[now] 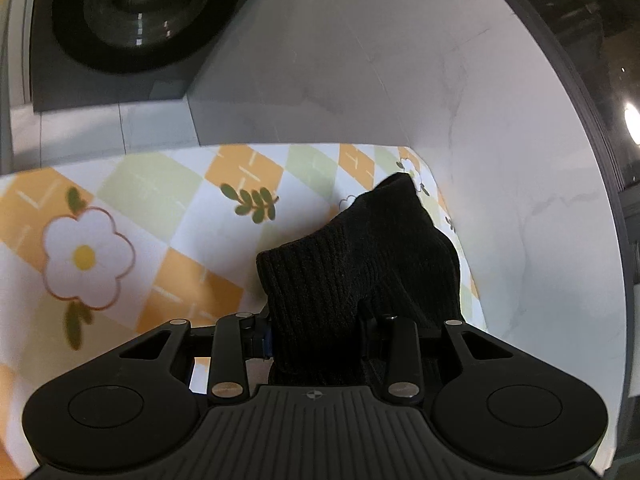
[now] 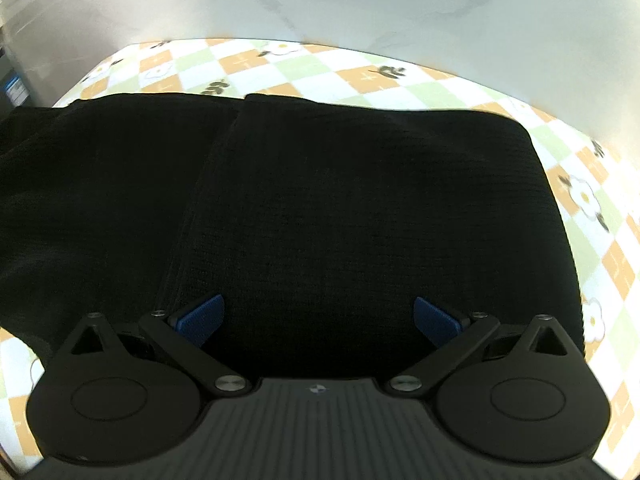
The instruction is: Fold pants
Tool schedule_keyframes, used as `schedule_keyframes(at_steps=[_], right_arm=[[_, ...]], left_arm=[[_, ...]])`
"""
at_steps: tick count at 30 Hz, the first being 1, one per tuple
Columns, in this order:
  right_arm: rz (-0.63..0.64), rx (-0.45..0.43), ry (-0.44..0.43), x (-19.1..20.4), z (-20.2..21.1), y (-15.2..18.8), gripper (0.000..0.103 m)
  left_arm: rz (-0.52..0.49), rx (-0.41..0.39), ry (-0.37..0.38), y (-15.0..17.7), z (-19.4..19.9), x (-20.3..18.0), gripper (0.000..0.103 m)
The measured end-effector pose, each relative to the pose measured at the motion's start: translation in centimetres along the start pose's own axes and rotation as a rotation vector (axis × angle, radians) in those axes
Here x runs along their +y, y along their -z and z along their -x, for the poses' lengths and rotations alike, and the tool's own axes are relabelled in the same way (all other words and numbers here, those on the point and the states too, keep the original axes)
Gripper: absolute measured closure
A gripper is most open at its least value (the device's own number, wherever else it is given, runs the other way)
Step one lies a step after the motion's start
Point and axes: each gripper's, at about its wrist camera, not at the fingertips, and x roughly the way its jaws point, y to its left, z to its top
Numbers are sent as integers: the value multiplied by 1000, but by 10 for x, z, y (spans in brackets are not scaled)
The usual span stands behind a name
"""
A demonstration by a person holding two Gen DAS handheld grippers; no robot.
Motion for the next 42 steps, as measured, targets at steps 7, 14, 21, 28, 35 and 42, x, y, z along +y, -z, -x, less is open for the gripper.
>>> schedule_keyframes(at_steps=[7,14,21,28,35,42], right_arm=[[-23,-119,-12,-11,25,2,1],[44,-76,-82,3,11,14,1],[36,-135,-105,7,18,10,1],[265,-107,-75,45,-4,18,0],[302,-149,-136,40,2,11,3],[42,-344,-191,-68,61,6,3]], left_arm=[[-114,-53,-12,13,34,-25,66],[-265,-112,3,28,58,-64,66],[-314,-132,1,38,68,-77,66],[-418,-155,8,49,77,-107,67],[-625,-166,118,85,91,-179,67],[-866,-140,266,162,91,-267,67]])
